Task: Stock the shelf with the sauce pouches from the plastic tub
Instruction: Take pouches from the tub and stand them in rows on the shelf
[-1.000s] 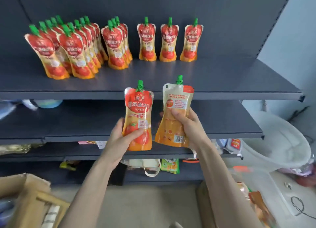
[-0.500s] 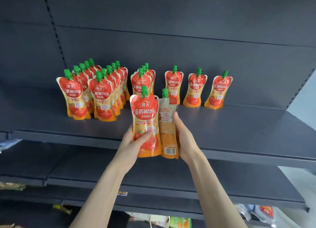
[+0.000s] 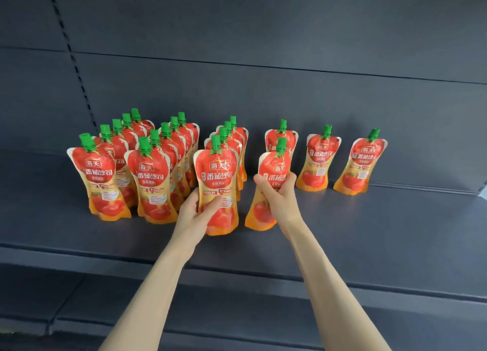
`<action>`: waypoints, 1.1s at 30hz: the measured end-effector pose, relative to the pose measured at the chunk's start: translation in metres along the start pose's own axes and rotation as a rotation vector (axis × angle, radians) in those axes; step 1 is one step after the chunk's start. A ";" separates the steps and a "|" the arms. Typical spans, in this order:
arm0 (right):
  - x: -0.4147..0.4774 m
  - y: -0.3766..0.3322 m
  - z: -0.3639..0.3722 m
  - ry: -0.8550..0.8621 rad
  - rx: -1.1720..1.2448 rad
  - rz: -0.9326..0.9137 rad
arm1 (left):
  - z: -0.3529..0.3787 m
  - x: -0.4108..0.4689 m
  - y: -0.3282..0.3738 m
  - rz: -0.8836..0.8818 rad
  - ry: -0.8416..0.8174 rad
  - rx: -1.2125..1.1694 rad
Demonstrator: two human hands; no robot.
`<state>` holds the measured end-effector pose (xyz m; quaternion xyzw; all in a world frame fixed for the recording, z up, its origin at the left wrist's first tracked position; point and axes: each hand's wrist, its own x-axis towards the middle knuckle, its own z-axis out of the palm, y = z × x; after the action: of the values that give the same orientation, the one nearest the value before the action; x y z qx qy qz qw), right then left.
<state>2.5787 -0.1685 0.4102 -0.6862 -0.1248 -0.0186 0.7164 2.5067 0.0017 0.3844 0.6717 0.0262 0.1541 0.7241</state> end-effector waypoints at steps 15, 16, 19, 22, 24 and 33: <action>-0.015 0.047 0.003 0.117 -0.283 -0.021 | -0.030 0.044 -0.028 0.042 -0.058 0.296; -0.016 0.048 0.003 0.134 -0.304 -0.023 | -0.031 0.045 -0.029 0.061 -0.044 0.286; -0.020 0.049 0.006 0.210 -0.381 -0.029 | -0.032 0.046 -0.032 0.119 -0.036 0.302; -0.022 0.049 0.006 0.252 -0.411 -0.033 | -0.030 0.049 -0.033 0.145 -0.035 0.323; -0.022 0.049 0.006 0.263 -0.414 -0.024 | -0.031 0.052 -0.032 0.143 -0.056 0.330; -0.019 0.051 0.005 0.256 -0.419 -0.015 | -0.024 0.052 -0.033 0.120 -0.058 0.299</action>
<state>2.5692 -0.1637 0.3565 -0.8107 -0.0317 -0.1362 0.5685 2.5569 0.0363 0.3590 0.7766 -0.0121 0.1721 0.6059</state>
